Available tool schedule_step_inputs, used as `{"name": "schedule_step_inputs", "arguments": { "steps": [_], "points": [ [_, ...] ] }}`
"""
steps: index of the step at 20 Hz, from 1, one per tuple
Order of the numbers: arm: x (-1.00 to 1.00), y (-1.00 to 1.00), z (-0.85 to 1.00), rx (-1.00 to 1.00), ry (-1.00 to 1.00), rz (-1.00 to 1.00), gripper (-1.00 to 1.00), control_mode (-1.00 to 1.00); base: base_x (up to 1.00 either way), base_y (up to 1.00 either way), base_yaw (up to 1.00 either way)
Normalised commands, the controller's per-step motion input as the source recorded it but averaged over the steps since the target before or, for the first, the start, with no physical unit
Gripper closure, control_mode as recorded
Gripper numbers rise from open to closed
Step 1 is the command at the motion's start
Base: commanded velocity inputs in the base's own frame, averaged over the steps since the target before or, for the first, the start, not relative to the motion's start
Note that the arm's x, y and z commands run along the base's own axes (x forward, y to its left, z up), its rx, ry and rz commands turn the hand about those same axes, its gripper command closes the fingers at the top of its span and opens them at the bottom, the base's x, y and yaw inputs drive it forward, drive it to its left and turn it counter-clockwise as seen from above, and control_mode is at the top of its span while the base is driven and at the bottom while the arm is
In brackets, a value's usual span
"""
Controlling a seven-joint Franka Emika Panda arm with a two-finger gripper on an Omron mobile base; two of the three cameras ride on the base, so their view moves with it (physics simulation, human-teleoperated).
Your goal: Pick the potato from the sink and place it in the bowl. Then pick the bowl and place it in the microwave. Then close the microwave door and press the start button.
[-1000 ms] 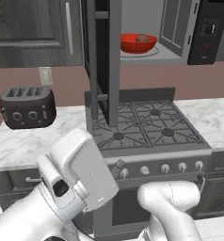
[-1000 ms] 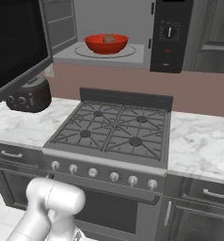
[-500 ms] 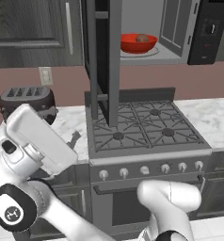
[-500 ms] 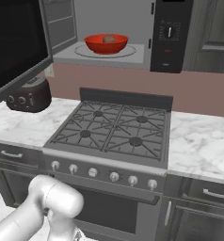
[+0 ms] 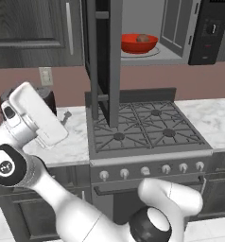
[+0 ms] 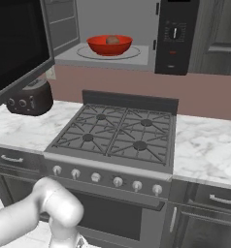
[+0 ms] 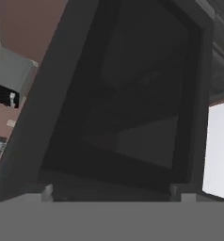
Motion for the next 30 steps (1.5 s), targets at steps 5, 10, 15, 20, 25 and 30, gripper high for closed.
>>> {"name": "schedule_step_inputs", "arguments": {
  "steps": [5, 10, 15, 20, 25, 30],
  "points": [
    [0.96, -0.31, 0.00, 0.01, 0.25, -0.08, -1.00, -1.00, 0.00, 0.00, 0.00],
    [0.62, -0.76, 0.00, 0.11, 0.20, 0.00, -1.00, -1.00, 0.00, 0.00, 0.00],
    [0.37, -1.00, 0.01, 0.23, 0.08, 0.00, -1.00, -1.00, 0.00, 0.00, 0.00],
    [0.24, -1.00, 0.00, 0.27, 0.04, 0.00, -1.00, -1.00, 0.00, 0.00, 0.00],
    [0.34, -1.00, 0.00, 0.27, 0.01, 0.00, -1.00, -1.00, 0.00, 0.00, 0.00],
    [0.53, -0.96, 0.00, 0.21, 0.00, 0.03, -1.00, -1.00, 0.00, 0.00, 0.00]
  ]
}}
